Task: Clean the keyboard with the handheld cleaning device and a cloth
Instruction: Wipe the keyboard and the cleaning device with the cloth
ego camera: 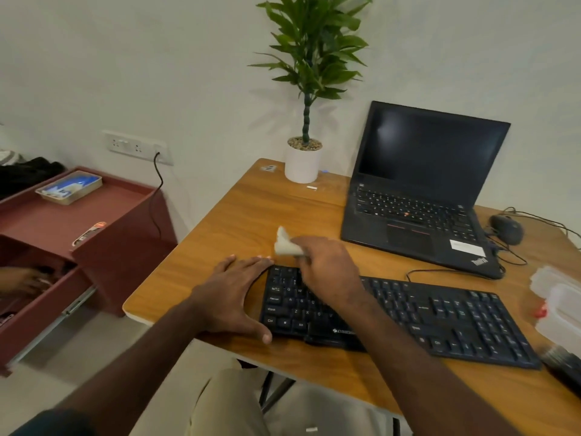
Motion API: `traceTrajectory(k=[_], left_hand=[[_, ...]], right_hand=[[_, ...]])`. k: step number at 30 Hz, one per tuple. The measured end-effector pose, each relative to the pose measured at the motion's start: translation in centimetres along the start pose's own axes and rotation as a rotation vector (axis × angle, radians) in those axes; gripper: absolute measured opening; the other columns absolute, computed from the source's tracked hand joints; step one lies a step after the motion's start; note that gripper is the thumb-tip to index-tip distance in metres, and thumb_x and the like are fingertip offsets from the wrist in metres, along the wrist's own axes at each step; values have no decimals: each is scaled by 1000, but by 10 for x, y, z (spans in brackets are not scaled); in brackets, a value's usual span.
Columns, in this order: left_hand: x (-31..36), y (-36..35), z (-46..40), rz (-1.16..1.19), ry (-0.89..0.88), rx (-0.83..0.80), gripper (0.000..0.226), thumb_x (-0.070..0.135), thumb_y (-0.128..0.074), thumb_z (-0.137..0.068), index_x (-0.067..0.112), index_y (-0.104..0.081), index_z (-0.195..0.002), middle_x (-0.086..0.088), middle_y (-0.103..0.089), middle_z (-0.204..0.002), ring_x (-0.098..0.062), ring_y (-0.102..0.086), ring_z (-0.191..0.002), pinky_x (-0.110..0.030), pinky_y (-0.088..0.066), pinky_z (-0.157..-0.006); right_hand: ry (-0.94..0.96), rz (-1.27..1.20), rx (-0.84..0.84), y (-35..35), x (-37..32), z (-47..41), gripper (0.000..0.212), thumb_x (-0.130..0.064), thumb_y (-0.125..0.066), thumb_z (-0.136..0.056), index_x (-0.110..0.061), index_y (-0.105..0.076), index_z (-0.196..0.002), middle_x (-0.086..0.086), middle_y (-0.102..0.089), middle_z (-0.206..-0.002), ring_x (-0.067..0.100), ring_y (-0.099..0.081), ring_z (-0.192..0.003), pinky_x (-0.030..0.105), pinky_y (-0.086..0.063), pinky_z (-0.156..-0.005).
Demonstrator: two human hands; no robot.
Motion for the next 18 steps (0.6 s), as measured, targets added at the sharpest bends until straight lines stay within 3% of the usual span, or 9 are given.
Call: traceTrajectory(k=[3,11,18], left_hand=[[2,2,0,-25,3,20,145,106,-45,-43,29,-6,-160,4,-13,-168,-8,-4,-152,-36,11,-124],[-1,2,-2,-5,10,26,140,105,-46,-45,31,-13,-159,5,-19,-166,-10,-8,-152,-43,5,-126],[6,2,-3,-40,-32,23,130,104,-43,-52,33,-13,-157,11,-24,-164,-6,-11,-151,-46,5,-125]], right_hand=[[36,56,-210,-37,-13,3,30,-21,-59,-95,-23,-70,-122,1,-75,-111,25,-67,-100,43,-54,-86],[-14,-77,-108,-40,-13,10,35,-15,-59,-97,-20,-67,-130,1,-71,-126,23,-64,-116,40,-52,-98],[59,-285,-217,-46,-8,12,42,-2,-58,-96,-20,-67,-132,0,-64,-139,16,-56,-131,31,-43,-112]])
Point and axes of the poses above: each hand's wrist, its own z-axis away from the middle knuckle, its own y-axis out of the back of the hand, x = y × z, the point moved 10 cm from there along -z, towards the middle knuckle
